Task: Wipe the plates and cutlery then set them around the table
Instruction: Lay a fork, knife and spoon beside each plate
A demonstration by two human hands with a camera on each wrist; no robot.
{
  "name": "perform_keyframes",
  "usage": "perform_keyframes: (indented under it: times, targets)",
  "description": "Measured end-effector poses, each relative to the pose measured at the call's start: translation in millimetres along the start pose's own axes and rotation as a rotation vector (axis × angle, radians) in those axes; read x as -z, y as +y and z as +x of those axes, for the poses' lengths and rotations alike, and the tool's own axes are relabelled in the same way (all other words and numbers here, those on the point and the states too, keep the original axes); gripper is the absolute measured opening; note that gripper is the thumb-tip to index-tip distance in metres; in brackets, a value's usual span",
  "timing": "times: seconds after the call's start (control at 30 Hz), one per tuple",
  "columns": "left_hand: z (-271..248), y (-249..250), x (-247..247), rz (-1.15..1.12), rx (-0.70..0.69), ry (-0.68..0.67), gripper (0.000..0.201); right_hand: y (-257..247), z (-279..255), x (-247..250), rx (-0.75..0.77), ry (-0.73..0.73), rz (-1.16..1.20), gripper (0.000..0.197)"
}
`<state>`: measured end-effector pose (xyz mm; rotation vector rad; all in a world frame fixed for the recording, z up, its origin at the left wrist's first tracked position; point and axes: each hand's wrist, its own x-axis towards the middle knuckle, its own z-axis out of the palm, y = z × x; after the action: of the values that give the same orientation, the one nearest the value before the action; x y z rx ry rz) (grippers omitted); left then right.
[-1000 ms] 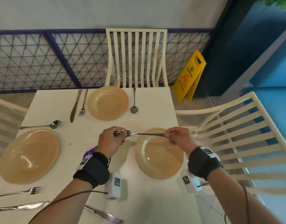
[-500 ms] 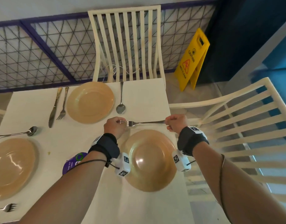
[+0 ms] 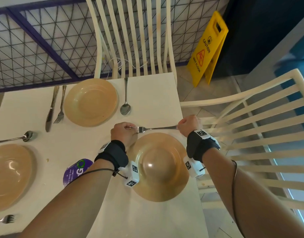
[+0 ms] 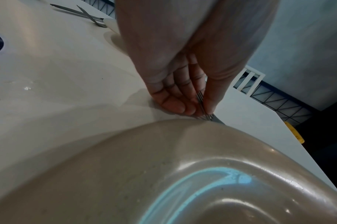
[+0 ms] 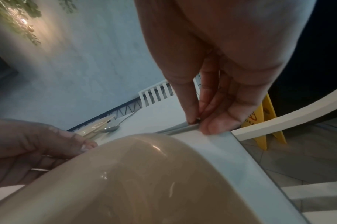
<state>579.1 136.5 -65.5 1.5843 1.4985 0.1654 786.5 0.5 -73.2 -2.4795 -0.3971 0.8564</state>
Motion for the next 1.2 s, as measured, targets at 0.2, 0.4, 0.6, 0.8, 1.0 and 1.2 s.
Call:
perform_keyframes:
  times: [0.2,0.4,0.6,0.8,1.0,1.2]
  targets:
    - [-3.5,1.6,-3.4,0.037,-0.018,0.018,0.014,3.2,0.7,-4.4,0.0,0.028,-0.025,0.012]
    - [-0.6,-2.5,-3.2,0.017,-0.017,0.012,0.017,8.5,0.2,-0.8,-0.049,-0.022,0.105,0.011]
    - [-0.6,-6.7,-1.3,0.009,-0.025,0.003,0.017,14.1,-0.4,1.1,-0.05,-0.039,0.182,0.016]
    - [-5.5,-8.1,-1.5,0.025,-0.031,-0.006,0.017,19.0,-0.4,0.7,-0.068,-0.03,0.192,0.016]
    - [-8.5,-8.0,-0.8,0.008,-0.029,-0.006,0.017,17.4,-7.1,6.4,-0.058,-0.048,0.221,0.021]
    - [-16.4,-13.7,14.9,0.0,-0.019,0.006,0.031,23.8,-31.1,28.2,-0.011,-0.045,0.257,0.013]
